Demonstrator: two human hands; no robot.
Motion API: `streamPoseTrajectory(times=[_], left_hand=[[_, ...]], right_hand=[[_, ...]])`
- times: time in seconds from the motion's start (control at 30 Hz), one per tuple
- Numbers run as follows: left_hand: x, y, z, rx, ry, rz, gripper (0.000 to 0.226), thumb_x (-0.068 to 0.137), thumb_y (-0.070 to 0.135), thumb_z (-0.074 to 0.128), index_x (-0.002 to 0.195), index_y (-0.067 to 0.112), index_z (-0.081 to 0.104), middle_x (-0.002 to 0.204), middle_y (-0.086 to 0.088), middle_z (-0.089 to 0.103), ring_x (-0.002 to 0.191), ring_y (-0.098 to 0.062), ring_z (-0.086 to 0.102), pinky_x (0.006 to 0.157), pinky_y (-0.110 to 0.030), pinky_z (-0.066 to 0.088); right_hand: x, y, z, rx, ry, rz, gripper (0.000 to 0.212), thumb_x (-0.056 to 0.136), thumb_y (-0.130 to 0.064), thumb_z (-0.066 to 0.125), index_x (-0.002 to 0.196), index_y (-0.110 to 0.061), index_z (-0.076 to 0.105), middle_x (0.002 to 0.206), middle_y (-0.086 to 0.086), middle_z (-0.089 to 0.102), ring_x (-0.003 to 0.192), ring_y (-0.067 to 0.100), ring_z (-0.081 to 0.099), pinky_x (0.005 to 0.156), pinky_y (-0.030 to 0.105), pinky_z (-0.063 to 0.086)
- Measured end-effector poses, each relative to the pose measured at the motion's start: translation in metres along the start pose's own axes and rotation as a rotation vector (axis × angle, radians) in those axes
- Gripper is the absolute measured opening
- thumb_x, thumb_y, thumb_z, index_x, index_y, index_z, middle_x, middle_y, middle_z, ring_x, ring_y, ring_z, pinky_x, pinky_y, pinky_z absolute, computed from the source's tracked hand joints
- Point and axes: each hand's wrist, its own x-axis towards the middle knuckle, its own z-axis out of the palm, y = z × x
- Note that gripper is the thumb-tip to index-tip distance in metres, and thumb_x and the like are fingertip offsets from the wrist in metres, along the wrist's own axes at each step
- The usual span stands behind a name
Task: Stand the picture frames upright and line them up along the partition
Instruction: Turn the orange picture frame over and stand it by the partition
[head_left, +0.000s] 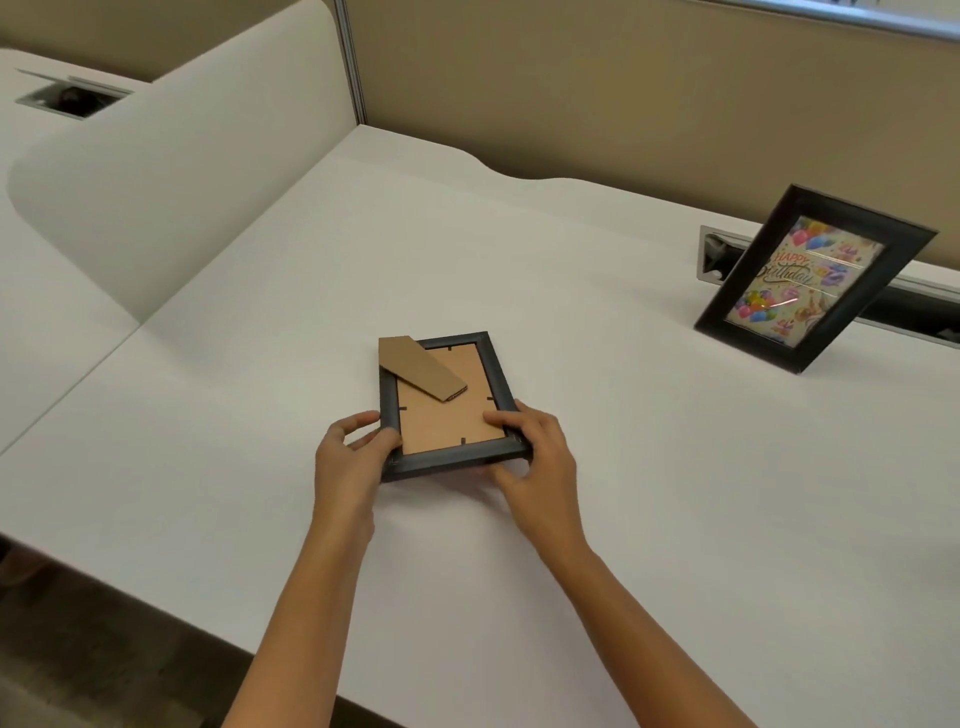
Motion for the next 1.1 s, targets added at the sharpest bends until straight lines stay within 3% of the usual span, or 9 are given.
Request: streamPoseTrajectory(times=[0.2, 0.27, 0.43, 0.57, 0.63, 0.73, 0.83, 0.97, 1.1], left_hand=[[-0.012, 0.016, 0.001, -0.215, -0.173, -0.049, 0.013, 0.082, 0.01, 0.053, 0.094, 0.007, 0.058, 0.093, -0.01, 0.053, 0.089, -0.022, 0.053, 0.071, -0.031, 0.051], [-0.016, 0.018, 0.002, -0.233, -0.191, -0.04, 0.021, 0.085, 0.017, 0.054, 0.101, 0.006, 0.058, 0.094, -0.009, 0.055, 0.088, -0.021, 0.056, 0.068, -0.03, 0.053], [-0.018, 0.021, 0.006, -0.213, -0.237, -0.026, 0.013, 0.091, 0.025, 0.051, 0.09, 0.019, 0.062, 0.099, -0.007, 0.06, 0.097, -0.025, 0.06, 0.087, -0.037, 0.052], [-0.014, 0.014, 0.007, -0.081, -0.239, 0.005, 0.03, 0.093, 0.03, 0.042, 0.068, 0.03, 0.058, 0.084, 0.001, 0.058, 0.084, -0.018, 0.055, 0.087, -0.033, 0.045], [-0.013, 0.012, 0.007, -0.019, -0.247, 0.023, 0.039, 0.094, 0.032, 0.036, 0.061, 0.033, 0.058, 0.083, 0.003, 0.057, 0.083, -0.016, 0.052, 0.089, -0.032, 0.041], [-0.01, 0.01, 0.007, 0.024, -0.271, 0.021, 0.027, 0.095, 0.043, 0.032, 0.089, 0.035, 0.056, 0.102, 0.004, 0.055, 0.104, -0.017, 0.051, 0.103, -0.036, 0.036], [-0.007, 0.009, 0.007, 0.025, -0.298, 0.041, 0.035, 0.093, 0.053, 0.03, 0.109, 0.037, 0.057, 0.12, 0.008, 0.055, 0.12, -0.013, 0.046, 0.106, -0.034, 0.029], [-0.012, 0.014, 0.014, -0.079, -0.327, 0.138, 0.039, 0.096, 0.044, 0.028, 0.092, 0.045, 0.066, 0.098, 0.022, 0.07, 0.099, 0.007, 0.058, 0.088, -0.023, 0.032], [-0.011, 0.013, 0.019, -0.146, -0.293, 0.132, 0.042, 0.097, 0.032, 0.029, 0.082, 0.03, 0.069, 0.09, 0.005, 0.074, 0.099, -0.018, 0.065, 0.091, -0.036, 0.047]], right_hand=[[-0.001, -0.016, -0.033, 0.015, 0.065, -0.199, 0.036, 0.068, -0.007, 0.083, 0.099, -0.023, 0.074, 0.099, -0.001, 0.056, 0.101, 0.01, 0.056, 0.087, 0.013, 0.047], [0.001, -0.022, -0.042, 0.068, 0.058, -0.219, 0.035, 0.069, -0.007, 0.081, 0.097, -0.026, 0.074, 0.095, -0.004, 0.058, 0.099, 0.014, 0.056, 0.085, 0.015, 0.045], [0.007, -0.037, -0.054, 0.237, 0.036, -0.15, 0.022, 0.069, -0.02, 0.073, 0.089, -0.026, 0.074, 0.088, 0.0, 0.062, 0.097, 0.022, 0.055, 0.086, 0.018, 0.041], [0.005, -0.044, -0.055, 0.342, 0.011, -0.11, 0.017, 0.071, -0.018, 0.073, 0.085, -0.029, 0.072, 0.09, -0.002, 0.064, 0.101, 0.029, 0.057, 0.092, 0.043, 0.047], [0.005, -0.048, -0.056, 0.385, 0.008, -0.092, 0.016, 0.072, -0.016, 0.072, 0.083, -0.027, 0.071, 0.091, 0.003, 0.065, 0.1, 0.029, 0.058, 0.092, 0.046, 0.048], [0.009, -0.052, -0.056, 0.438, 0.011, -0.071, 0.019, 0.072, -0.011, 0.071, 0.083, -0.028, 0.07, 0.095, 0.016, 0.063, 0.09, 0.017, 0.06, 0.08, 0.026, 0.05], [0.013, -0.053, -0.054, 0.445, 0.03, -0.075, 0.023, 0.075, -0.005, 0.071, 0.084, -0.025, 0.07, 0.092, 0.016, 0.062, 0.075, 0.003, 0.054, 0.07, 0.01, 0.046], [0.022, -0.052, -0.048, 0.462, 0.077, -0.039, 0.012, 0.078, -0.009, 0.073, 0.085, -0.018, 0.07, 0.076, -0.008, 0.061, 0.066, -0.001, 0.052, 0.065, 0.007, 0.043], [0.034, -0.047, -0.041, 0.452, 0.114, -0.006, 0.011, 0.083, -0.023, 0.071, 0.09, -0.016, 0.069, 0.07, -0.021, 0.064, 0.06, -0.005, 0.048, 0.057, 0.004, 0.04]])
